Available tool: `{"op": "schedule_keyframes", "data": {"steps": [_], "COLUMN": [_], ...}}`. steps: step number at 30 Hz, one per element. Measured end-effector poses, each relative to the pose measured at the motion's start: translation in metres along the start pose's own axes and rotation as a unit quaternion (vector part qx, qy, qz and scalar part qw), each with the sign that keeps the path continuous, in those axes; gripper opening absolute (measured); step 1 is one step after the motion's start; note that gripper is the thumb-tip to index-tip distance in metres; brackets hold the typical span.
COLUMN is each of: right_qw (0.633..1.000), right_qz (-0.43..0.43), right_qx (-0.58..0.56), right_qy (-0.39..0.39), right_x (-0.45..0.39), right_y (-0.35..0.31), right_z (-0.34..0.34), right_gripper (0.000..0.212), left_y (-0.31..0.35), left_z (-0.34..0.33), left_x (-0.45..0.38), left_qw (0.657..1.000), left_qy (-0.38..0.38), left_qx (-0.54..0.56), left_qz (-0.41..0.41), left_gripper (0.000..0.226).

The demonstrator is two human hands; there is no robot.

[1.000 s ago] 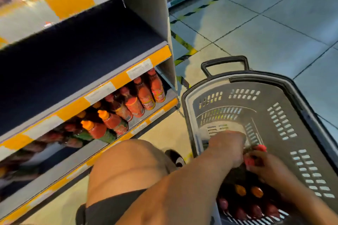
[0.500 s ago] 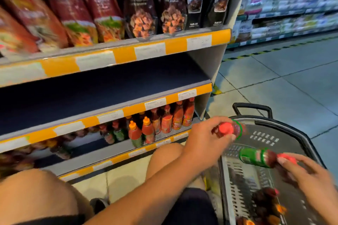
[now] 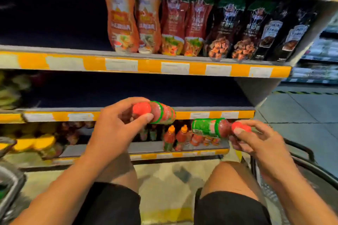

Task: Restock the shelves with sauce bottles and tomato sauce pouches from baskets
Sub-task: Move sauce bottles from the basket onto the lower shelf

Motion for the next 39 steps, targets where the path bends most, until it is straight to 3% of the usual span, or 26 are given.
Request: {"op": "schedule_keyframes", "data": {"steps": [7,13,25,30,35,39], "right_qw": [0.993,0.976,0.93,0.924,0.925,0.921], "right_qz": [-0.045,-0.011,-0.032,-0.043,-0.059,-0.057], "right_qx": [0.042,0.173,0.337,0.353,0.359,0.37], "right_qy": [-0.099,-0.135,-0.147,-0.138,-0.112,-0.106], "right_x": [-0.02,-0.043,-0.099,-0.117,-0.129,-0.132], "right_y": [0.011,0.063,0.179,0.206,0.23,0.243], "right_z": [-0.113,-0.183,-0.222,-0.242,-0.26,-0.264], "right_gripper": [0.009,0.01,0.015,0.008,0.014,0.011], "left_y": [-0.066,-0.125,-0.244,-0.276,-0.301,-0.317], "left_z": [0.072,0.083,0.039,0.006,-0.021,-0.04], "left_x": [-0.007,-0.002,-0.012,-0.03,-0.05,-0.06], "left_qw": [0.989,0.979,0.957,0.945,0.935,0.928], "left_qy": [0.024,0.039,-0.045,-0.081,-0.091,-0.145], "left_qx": [-0.135,-0.157,-0.191,-0.206,-0.219,-0.241], "left_qz": [0.062,0.124,0.216,0.242,0.262,0.244], "left_gripper": [0.03,0.027,0.036,0.033,0.031,0.028]}}
Point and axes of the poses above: each hand's wrist, its own x-axis away from the middle knuckle, its own z-axis out of the back of the hand, y = z × x, the point moved 2 cm from there along -x, towards the middle knuckle, and after that the axes turned 6 degrees about y, right-handed, at the moved point
